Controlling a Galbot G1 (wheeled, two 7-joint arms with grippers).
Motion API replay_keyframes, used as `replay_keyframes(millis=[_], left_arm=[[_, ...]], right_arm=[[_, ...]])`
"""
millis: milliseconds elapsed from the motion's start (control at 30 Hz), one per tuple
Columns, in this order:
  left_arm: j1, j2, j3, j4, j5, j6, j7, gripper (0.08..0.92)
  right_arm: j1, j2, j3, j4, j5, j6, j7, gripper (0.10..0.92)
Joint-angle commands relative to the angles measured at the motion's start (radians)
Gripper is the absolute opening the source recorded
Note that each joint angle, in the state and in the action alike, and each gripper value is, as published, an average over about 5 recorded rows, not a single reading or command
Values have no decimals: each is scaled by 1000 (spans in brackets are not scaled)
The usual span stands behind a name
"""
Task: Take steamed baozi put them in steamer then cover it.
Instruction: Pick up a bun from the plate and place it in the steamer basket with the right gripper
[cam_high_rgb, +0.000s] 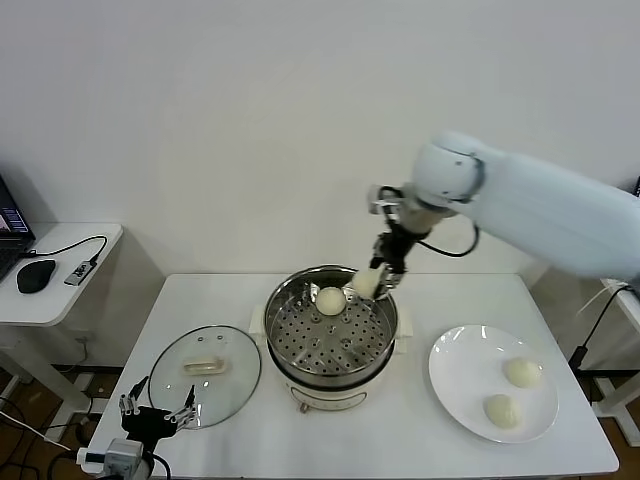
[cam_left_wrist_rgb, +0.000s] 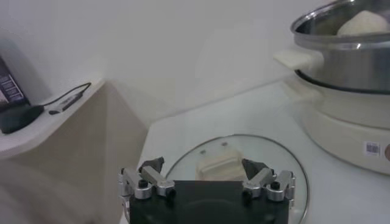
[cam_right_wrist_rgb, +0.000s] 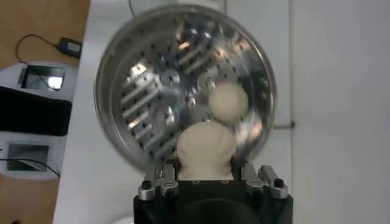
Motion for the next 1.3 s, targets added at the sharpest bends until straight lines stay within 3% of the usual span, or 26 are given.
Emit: replay_keyframes(millis=[33,367,1100,1300], left_arm=[[-3,0,-1,-7,-6,1,1,823],[-19,13,-4,3,-19,6,2,823],[-22,6,14,10,-24,8,5,823],[-20,4,15,7,-23,8,6,823]], right_arm=[[-36,292,-55,-193,24,-17,-1,526],[-125,386,-85,-265,-7,-19,14,526],[-202,401,-36,-303,-71,-23,66,529],[-180,352,-23,-251,-59,-28,66,643]])
